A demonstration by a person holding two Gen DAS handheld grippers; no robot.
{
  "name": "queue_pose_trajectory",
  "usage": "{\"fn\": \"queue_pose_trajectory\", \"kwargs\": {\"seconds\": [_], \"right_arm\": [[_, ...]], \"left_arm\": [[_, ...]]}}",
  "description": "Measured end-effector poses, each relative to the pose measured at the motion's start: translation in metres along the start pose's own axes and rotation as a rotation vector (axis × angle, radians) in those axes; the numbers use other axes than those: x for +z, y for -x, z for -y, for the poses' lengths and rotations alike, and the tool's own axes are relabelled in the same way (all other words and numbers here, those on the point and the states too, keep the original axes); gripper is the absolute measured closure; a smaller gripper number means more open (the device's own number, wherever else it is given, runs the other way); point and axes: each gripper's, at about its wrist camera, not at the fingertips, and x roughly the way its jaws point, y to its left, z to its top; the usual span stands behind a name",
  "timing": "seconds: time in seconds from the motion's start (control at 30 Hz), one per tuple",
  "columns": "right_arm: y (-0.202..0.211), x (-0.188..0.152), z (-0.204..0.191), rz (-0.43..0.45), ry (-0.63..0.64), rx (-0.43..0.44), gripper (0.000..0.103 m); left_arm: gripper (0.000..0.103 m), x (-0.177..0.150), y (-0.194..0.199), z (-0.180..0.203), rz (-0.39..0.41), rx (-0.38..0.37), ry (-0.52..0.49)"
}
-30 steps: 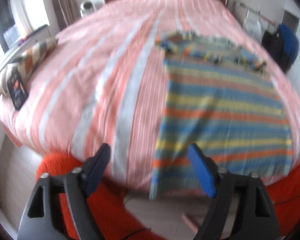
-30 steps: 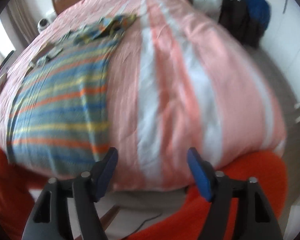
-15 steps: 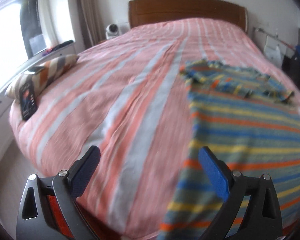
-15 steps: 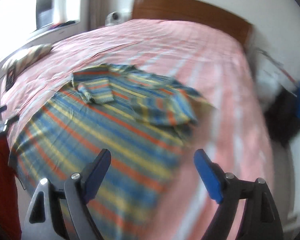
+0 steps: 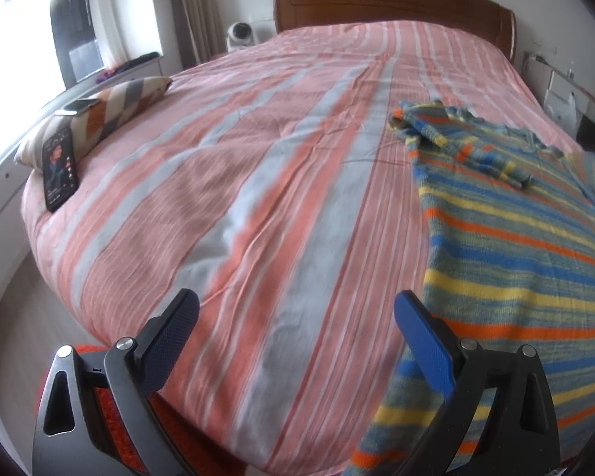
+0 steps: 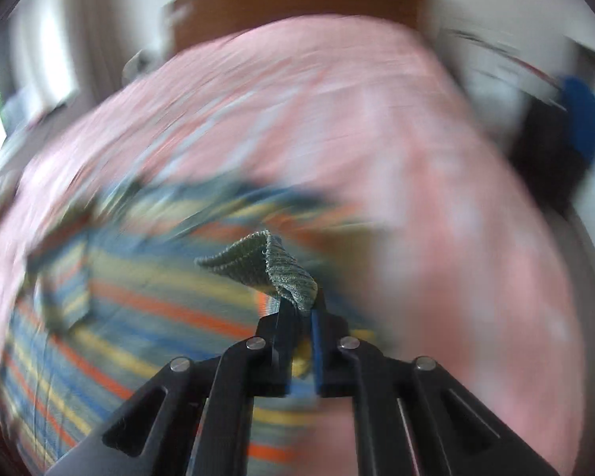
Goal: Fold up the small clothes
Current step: 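Grasp a sleeve cuff with the right tool and lay it across the body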
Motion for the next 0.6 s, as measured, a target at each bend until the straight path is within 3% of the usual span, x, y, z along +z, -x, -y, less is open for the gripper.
{"fn": "queue_pose_trajectory", "kwargs": {"seconds": [0.1,0.2,0.3,0.47,0.6], "right_arm": [[0.034,-0.007,0.094,0.023,-0.174,-0.114,0.096],[0.041,-0.03,0.151,-0.026,-0.275,-0.15,0.096],[0.037,-0.056,0.174,-0.062,-0.387,-0.11,0.097],[0.028,-0.09,0.197,-0.069,-0.531,-0.123,0.098],[0.015,-0.097,0.21,-0.079,-0.621,-0.059,0.097]], "left_arm": [[0.004,-0.001,-0.002,0.004,-0.006,-0.003,0.002],[0.004,-0.003,-0.002,0.008,-0.008,0.008,-0.013],[0.004,-0.006,-0.001,0.01,0.0,0.039,-0.031],[0.004,-0.006,-0.001,0.004,-0.007,0.058,-0.026],[0.004,-0.007,-0.004,0.003,-0.02,0.062,-0.025]]}}
